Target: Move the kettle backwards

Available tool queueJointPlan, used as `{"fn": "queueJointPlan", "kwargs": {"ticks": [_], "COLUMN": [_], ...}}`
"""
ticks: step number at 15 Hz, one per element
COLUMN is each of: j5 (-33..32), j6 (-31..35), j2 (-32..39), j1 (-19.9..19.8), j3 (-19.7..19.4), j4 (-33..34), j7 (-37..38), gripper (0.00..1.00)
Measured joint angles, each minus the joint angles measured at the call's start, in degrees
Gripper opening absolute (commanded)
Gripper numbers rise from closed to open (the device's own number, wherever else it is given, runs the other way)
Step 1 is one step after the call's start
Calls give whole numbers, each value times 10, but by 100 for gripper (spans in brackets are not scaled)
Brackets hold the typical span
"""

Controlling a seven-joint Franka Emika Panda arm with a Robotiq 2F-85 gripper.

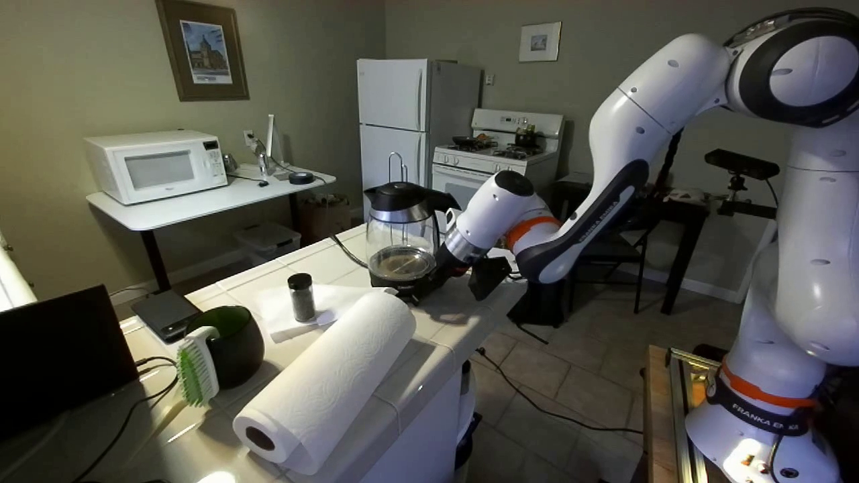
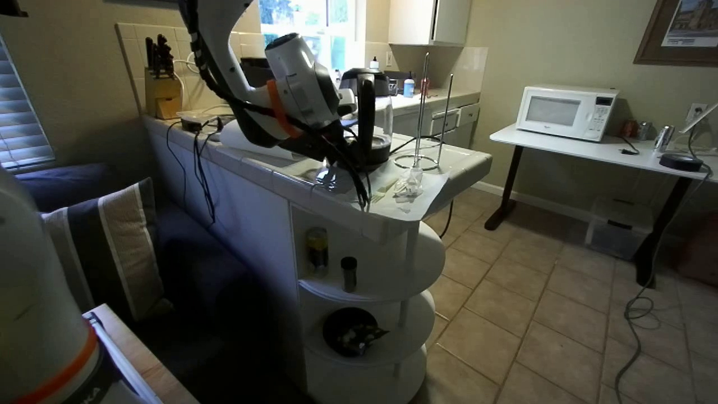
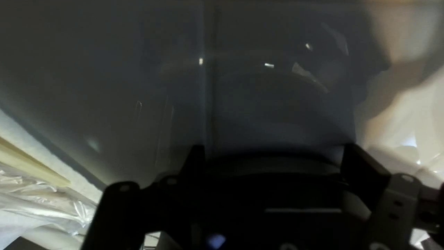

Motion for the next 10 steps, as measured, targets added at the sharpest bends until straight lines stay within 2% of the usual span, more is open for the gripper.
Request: {"fn": "queueJointPlan", "kwargs": {"ticks": [4, 10], "j5": [-45, -77], "j6": [0, 0], "j2": [23, 67], "j1": [29, 61], "j3": [-25, -49], "j4": [34, 99], "j7": [76, 124], "gripper": [100, 100]}}
